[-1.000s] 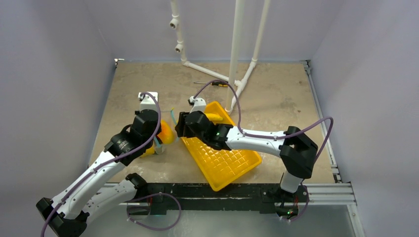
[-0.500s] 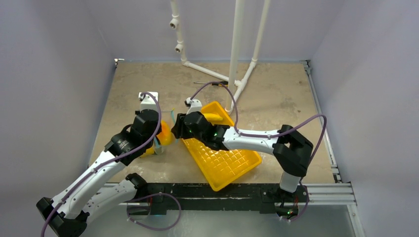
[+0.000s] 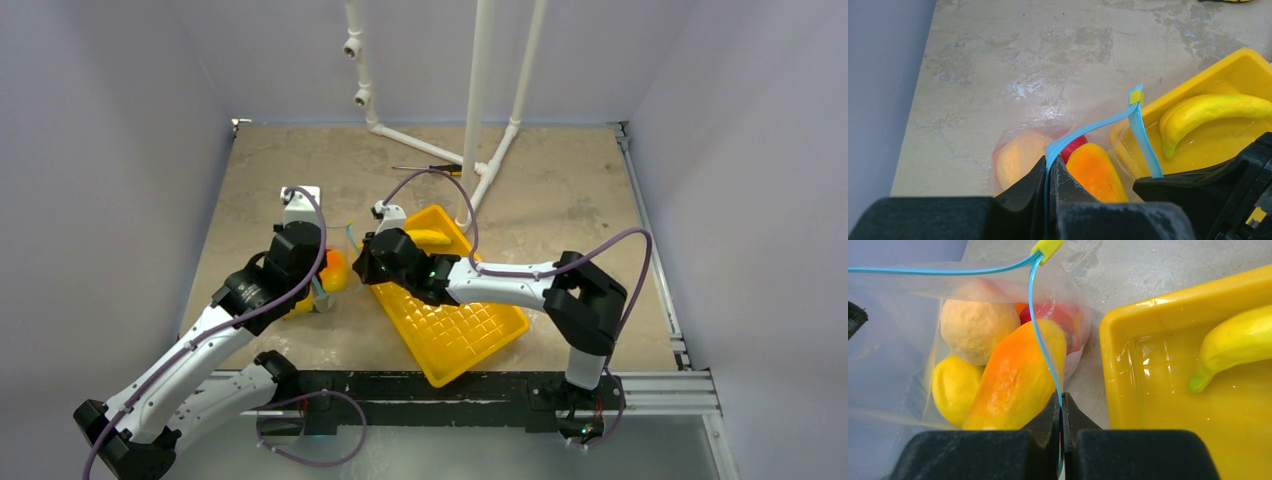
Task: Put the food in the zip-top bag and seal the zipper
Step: Adjust the zipper food storage bag at the center of the board, then pick up the fake fruit from the bin.
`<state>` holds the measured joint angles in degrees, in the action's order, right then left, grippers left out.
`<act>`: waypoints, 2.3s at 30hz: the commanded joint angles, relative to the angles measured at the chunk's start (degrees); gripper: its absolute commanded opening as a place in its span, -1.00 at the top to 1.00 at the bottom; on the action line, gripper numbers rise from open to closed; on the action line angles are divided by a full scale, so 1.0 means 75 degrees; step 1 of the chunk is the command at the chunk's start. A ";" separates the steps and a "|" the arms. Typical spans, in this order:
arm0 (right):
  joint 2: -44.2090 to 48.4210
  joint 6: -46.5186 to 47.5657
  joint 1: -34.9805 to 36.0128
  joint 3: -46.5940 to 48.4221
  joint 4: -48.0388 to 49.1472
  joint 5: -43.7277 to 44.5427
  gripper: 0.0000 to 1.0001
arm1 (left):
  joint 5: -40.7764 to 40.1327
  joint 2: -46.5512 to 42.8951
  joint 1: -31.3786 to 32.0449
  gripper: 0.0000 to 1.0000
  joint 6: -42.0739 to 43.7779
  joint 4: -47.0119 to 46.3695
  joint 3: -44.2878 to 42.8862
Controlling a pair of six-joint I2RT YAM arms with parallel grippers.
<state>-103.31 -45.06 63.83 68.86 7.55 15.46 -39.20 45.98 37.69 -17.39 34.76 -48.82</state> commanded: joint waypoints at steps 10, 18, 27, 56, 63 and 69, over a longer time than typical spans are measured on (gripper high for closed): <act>0.1452 -0.0079 -0.0003 -0.0342 -0.0020 0.0679 1.00 | 0.0010 -0.0036 0.0029 1.00 -0.0094 -0.0279 -0.0019; 0.1142 -0.0086 0.0002 -0.0251 -0.0324 0.0702 0.96 | 0.0009 -0.0036 0.0025 1.00 -0.0102 -0.0278 -0.0018; 0.1313 -0.0056 -0.0004 -0.0005 -0.0885 0.1354 0.23 | -0.0038 -0.0105 0.0033 1.00 -0.0107 -0.0281 -0.0024; 0.2187 -0.1613 -0.1059 -0.0660 -0.1641 0.2345 -0.49 | 0.0065 -0.0074 0.0034 1.00 -0.0076 -0.0322 -0.0019; 0.1656 -0.2304 -0.1541 -0.0898 -0.1162 0.1774 -0.49 | 0.0065 -0.0139 0.0032 1.00 -0.0072 -0.0319 -0.0019; 0.1112 -0.2833 -0.1656 -0.0826 -0.1042 0.1346 -0.46 | 0.0064 -0.0165 0.0030 1.00 -0.0073 -0.0321 -0.0019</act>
<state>-93.67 -61.71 51.53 62.33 -2.70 27.64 -38.94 45.50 37.69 -17.39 33.91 -48.82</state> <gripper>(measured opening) 0.740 0.003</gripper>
